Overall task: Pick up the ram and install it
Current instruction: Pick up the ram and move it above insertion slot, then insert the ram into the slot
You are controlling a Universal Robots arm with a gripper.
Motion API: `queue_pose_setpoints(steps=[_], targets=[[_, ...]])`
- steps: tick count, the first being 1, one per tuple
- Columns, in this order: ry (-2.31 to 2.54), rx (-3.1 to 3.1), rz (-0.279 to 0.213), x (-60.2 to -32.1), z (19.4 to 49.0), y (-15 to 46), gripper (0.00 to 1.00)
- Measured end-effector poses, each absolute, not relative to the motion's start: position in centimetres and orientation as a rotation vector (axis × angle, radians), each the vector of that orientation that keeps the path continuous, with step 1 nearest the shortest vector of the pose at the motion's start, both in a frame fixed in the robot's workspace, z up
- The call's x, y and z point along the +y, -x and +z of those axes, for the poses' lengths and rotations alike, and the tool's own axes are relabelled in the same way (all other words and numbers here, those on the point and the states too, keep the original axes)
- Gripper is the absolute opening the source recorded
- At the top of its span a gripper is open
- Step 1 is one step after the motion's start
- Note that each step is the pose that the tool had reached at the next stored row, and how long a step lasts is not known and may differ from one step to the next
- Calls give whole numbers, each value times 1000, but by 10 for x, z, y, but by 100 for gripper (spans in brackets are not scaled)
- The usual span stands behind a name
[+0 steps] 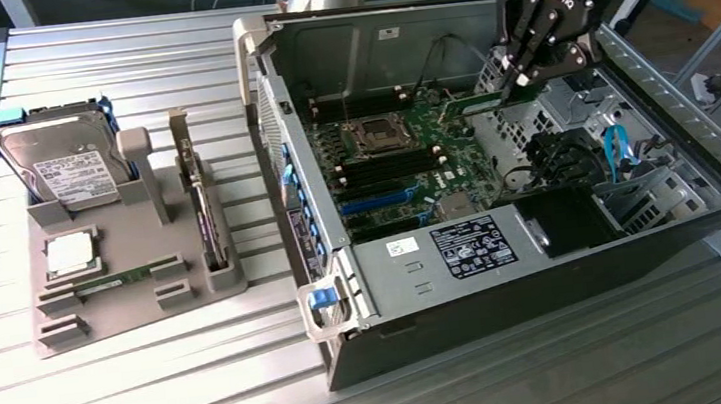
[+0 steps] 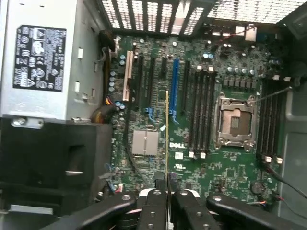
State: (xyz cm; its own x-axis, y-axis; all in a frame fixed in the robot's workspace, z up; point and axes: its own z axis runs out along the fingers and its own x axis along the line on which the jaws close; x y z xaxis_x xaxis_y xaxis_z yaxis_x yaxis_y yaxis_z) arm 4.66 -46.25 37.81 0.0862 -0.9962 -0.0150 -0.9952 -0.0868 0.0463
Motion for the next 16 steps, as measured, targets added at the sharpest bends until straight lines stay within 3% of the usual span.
queue_pose_setpoints(steps=[4,16], targets=[[-2297,-2106,-66,-448,378,-50,13],[-2297,-2106,-66,-448,378,-49,13]])
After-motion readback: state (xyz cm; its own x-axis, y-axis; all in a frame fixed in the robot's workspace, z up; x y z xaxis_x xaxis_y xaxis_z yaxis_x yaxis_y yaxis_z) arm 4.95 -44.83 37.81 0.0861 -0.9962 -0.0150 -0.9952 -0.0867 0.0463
